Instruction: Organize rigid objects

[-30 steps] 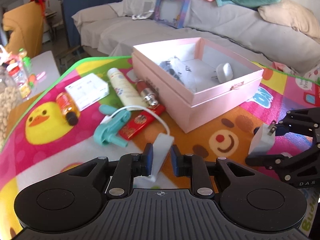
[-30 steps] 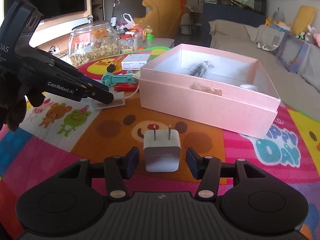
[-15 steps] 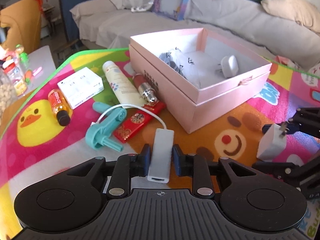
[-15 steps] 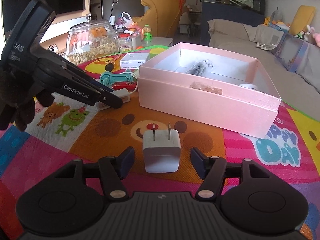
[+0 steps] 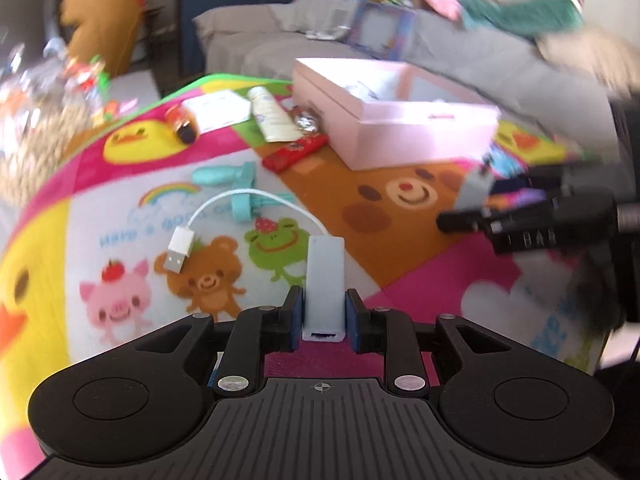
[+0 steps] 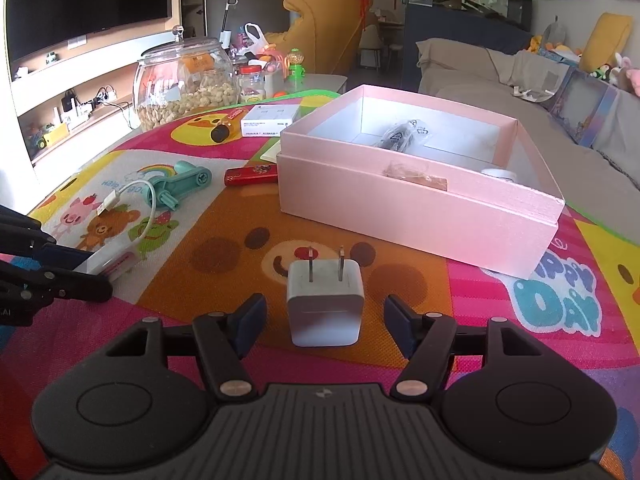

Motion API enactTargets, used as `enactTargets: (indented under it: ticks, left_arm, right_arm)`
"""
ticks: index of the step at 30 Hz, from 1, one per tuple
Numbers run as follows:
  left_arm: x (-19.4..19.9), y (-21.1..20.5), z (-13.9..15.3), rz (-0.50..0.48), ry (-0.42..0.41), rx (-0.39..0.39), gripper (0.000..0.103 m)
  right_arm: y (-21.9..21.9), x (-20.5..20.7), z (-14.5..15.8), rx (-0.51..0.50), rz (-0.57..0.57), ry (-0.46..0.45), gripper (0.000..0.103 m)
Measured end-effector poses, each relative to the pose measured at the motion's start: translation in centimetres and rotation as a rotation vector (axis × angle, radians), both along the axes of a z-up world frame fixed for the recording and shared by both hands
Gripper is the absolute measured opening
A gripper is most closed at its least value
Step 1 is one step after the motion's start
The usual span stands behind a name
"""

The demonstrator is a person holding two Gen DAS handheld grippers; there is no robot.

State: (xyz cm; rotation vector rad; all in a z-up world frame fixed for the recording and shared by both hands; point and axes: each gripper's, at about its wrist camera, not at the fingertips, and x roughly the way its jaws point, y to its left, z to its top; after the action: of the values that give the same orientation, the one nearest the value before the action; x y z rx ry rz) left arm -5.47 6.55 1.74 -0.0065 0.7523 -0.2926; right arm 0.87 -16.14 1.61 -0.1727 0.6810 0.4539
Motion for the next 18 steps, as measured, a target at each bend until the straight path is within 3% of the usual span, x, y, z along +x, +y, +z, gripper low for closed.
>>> enactTargets:
  ticks: [2, 6, 7, 9, 10, 18]
  left_arm:
    - [0.3, 0.3, -0.1, 0.023, 0.010, -0.040, 0.027]
    - [0.1, 0.4, -0.3, 0.008, -0.014, -0.046, 0.026]
    - [0.0, 0.4, -0.4, 0.008, -0.025, -0.051, 0.025]
    - [-0.3, 0.2, -0.5, 0.010, -0.050, -0.050, 0.025]
    - [-0.5, 0.0, -0.6, 0.012, -0.062, -0.038, 0.025]
    - [-4.6, -1.9, 2.2, -0.122, -0.149, 0.011, 0.024]
  right_arm:
    - [0.1, -0.1, 0.0, -0.004, -0.004, -0.003, 0.066]
    - [0.0, -0.1, 0.0, 0.003, -0.015, -0.005, 0.063]
    - [-0.1, -0.1, 0.0, 0.006, -0.021, -0.007, 0.058]
    - [-0.1, -0.2, 0.3, 0.012, -0.023, -0.003, 0.036]
    - [-0.1, -0.2, 0.5, 0.012, -0.018, 0.005, 0.032]
    - [-1.5, -3.5, 4.6, 0.033, -0.006, -0.072, 0.032]
